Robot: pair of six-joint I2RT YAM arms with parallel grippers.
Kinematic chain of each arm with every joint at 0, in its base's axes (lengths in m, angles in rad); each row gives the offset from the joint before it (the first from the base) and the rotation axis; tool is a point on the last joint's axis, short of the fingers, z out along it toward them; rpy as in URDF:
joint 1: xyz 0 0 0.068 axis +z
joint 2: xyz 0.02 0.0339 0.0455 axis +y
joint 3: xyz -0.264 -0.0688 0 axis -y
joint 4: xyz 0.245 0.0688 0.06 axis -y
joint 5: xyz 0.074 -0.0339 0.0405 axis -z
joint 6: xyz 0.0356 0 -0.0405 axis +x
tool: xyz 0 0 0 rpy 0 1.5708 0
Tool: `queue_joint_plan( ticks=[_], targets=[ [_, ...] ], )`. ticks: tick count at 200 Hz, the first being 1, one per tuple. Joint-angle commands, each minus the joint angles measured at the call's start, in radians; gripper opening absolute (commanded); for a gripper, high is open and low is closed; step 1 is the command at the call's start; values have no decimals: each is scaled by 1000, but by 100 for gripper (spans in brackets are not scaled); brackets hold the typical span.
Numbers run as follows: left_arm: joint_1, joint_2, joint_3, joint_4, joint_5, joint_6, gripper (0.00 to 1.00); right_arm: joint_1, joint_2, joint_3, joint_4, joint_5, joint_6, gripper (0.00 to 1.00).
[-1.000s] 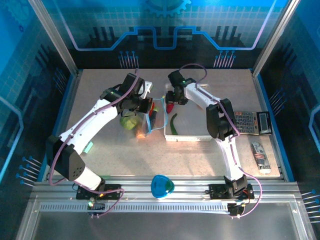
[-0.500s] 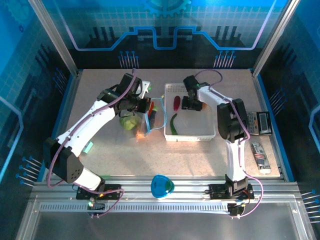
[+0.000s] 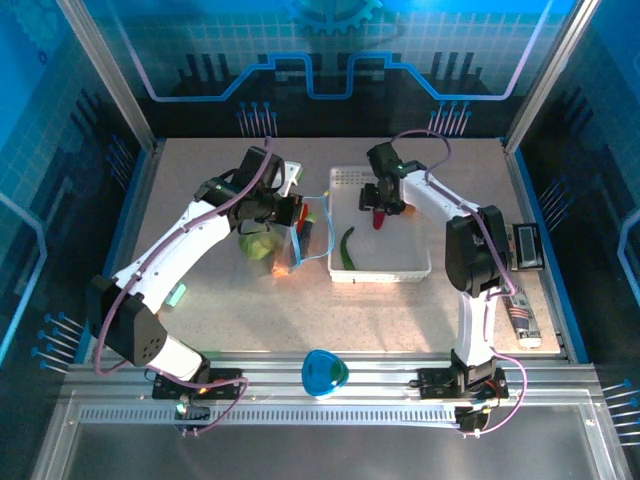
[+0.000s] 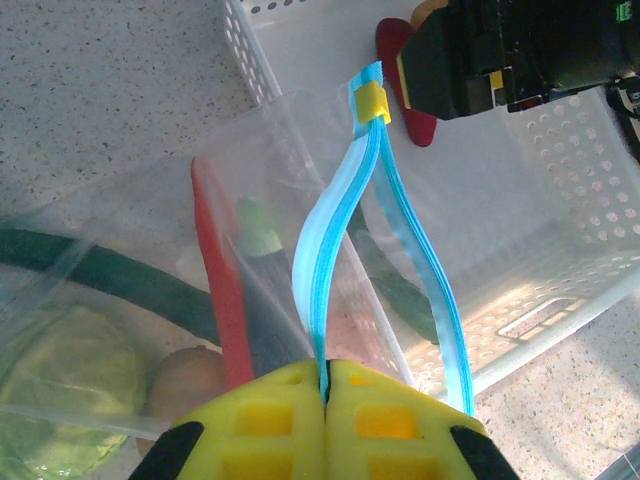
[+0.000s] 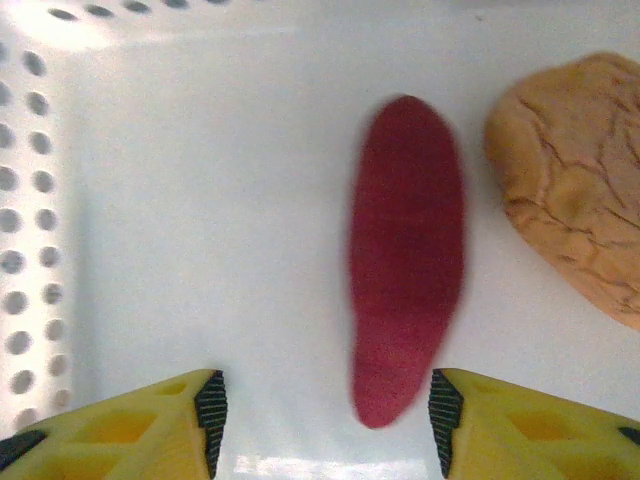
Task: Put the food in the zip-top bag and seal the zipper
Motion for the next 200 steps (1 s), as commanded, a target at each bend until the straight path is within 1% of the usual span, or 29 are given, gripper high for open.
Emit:
queue_joint_plan(
  ticks=[1, 27, 50, 74, 116, 143, 200],
  targets=[
    [5, -37, 0, 9, 30, -16, 0, 18, 52, 79, -49, 39, -4, 62],
    [5, -44, -6, 6, 28, -11, 0, 21, 99, 120, -94, 125, -5, 62],
    [7, -49, -11, 5, 24, -8, 0, 24, 71, 70, -59, 184, -12, 62],
    [9, -43, -11, 7, 25, -7, 0, 25, 37, 26, -6, 200, -30, 62],
    [9, -35, -9, 14, 35, -11, 0, 17, 119, 123, -65, 175, -65, 62],
    [10, -37, -11, 7, 29, -8, 0, 12, 163, 167, -88, 191, -77, 62],
    [14, -34, -10, 8, 28, -6, 0, -5, 176, 178, -92, 221, -102, 62]
  ],
)
